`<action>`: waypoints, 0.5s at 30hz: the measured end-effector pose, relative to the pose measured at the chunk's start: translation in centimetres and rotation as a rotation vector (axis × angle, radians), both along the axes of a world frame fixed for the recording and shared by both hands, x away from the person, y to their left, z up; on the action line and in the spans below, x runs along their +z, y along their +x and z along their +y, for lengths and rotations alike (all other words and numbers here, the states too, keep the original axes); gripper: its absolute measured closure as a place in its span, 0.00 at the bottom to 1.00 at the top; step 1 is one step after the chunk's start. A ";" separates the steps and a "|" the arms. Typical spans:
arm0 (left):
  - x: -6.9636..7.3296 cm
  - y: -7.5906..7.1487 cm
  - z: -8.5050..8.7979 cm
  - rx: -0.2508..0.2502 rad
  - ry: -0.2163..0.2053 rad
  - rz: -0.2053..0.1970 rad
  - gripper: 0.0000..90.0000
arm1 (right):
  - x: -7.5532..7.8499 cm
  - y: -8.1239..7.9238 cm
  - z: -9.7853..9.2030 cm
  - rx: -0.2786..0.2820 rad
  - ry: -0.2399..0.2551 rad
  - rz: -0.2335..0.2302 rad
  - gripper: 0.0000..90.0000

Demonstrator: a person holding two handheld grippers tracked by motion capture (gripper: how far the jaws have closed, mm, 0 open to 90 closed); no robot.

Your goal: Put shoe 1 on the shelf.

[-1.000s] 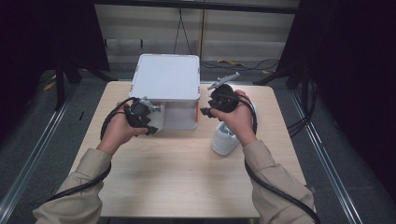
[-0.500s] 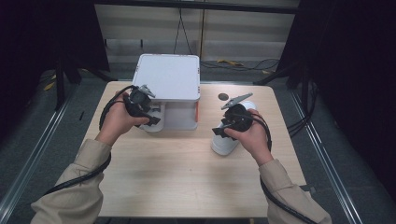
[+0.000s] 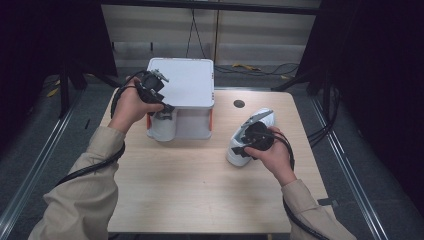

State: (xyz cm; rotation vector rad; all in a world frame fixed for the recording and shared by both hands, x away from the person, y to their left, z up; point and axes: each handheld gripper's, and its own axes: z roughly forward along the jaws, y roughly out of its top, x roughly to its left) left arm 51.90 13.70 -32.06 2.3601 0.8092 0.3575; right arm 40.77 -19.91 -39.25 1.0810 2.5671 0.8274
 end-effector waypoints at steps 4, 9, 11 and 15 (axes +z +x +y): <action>-0.5 1.6 0.6 0.058 -0.031 0.014 0.52 | -0.7 0.0 -0.3 -0.003 -0.015 0.013 0.49; -0.5 2.1 1.0 0.101 -0.055 0.013 0.62 | -0.9 -0.1 -0.3 -0.001 -0.018 0.009 0.48; -0.5 2.3 1.1 0.119 -0.069 0.029 0.64 | -1.0 0.0 -0.2 0.002 -0.022 0.012 0.48; -0.9 2.7 1.4 0.171 -0.063 0.041 0.84 | -1.1 0.1 -0.2 0.002 -0.027 0.014 0.48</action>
